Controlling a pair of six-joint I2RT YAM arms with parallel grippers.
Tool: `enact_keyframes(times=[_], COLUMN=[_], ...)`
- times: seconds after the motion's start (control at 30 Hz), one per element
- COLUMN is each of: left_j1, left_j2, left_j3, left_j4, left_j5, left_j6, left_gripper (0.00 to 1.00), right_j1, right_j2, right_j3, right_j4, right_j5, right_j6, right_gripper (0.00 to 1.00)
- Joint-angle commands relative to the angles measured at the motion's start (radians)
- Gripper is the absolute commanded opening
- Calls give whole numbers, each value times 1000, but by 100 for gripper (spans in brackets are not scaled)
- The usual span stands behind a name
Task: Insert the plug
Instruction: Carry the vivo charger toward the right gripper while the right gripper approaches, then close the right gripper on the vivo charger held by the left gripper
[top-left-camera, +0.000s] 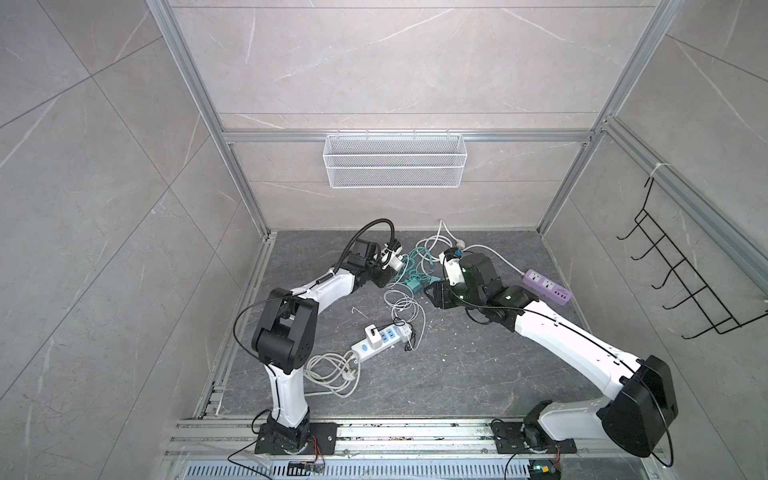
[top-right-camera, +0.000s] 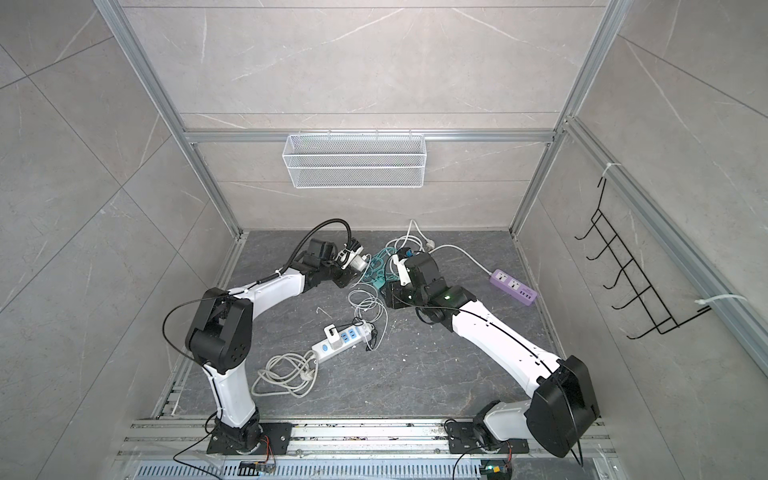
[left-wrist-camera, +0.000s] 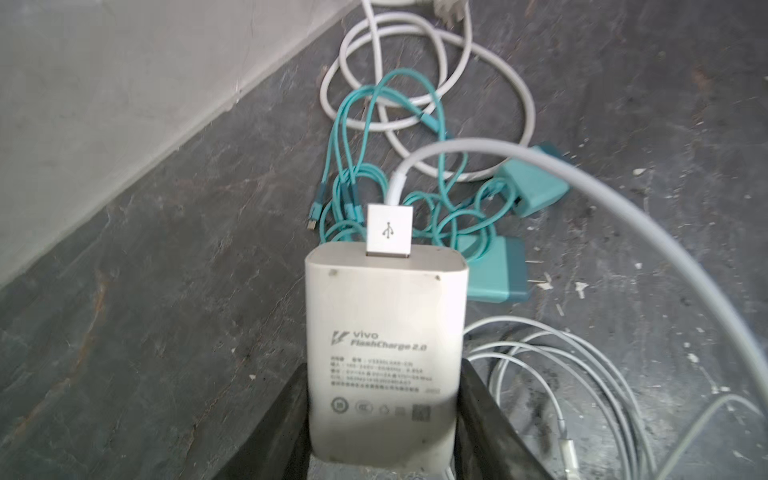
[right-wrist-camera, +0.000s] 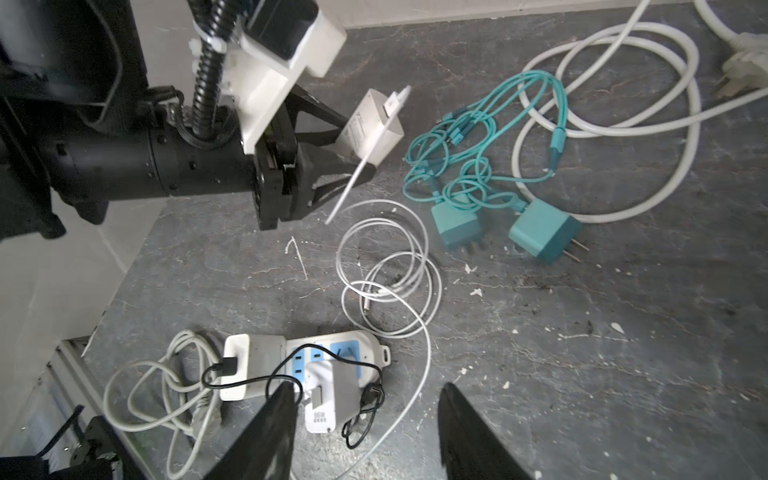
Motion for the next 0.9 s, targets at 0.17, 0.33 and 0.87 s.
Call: enact_keyframes(times=[0.17, 0.33, 0.87], left_j1=[-21, -61, -105], left_j2=[-202, -300, -481], left_j3=[-170, -316, -456], left_j4=[206, 360, 391], left_j5=[66, 88, 130], left_j6=[-25, -22, -20], left_gripper=[23, 24, 24], right_j1=[-11, -10, -22], right_j2=[0, 25, 165], right_j3=[67, 91, 219], right_j4=[34, 52, 69], right_j5=[-43, -59, -126], right_j6=[55, 73, 91], right_gripper=[57, 57, 57])
